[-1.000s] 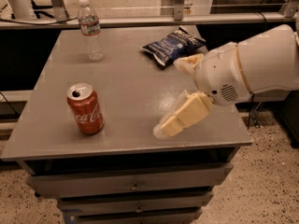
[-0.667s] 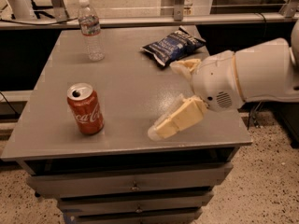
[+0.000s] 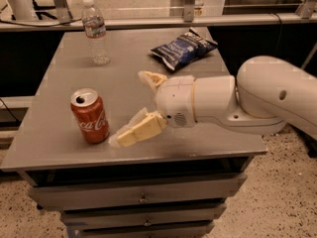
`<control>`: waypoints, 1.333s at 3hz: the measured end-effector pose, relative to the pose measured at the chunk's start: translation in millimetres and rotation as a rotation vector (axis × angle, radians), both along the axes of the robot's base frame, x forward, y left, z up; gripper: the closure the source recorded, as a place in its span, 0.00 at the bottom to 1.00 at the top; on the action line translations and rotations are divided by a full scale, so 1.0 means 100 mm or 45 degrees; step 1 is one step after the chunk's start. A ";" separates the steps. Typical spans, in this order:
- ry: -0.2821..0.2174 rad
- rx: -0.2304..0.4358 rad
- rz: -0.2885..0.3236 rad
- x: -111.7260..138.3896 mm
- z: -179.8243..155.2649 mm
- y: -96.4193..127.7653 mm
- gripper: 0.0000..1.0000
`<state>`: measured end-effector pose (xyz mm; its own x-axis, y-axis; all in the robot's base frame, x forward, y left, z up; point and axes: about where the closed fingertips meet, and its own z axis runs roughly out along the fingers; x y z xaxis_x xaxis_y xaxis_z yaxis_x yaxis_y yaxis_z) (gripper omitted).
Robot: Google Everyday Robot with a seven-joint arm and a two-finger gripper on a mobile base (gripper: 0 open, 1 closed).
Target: Pick coke can
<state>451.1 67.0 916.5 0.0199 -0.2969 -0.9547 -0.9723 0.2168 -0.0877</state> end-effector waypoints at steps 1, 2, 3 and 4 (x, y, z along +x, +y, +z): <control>-0.024 0.098 0.030 0.12 -0.13 0.36 0.00; -0.017 0.161 0.039 0.16 -0.28 0.58 0.00; -0.008 0.203 0.048 0.14 -0.36 0.74 0.00; -0.018 0.222 0.056 0.13 -0.40 0.85 0.19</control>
Offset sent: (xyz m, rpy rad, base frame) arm 0.0225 0.0785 -0.0483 0.1854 -0.0001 0.0303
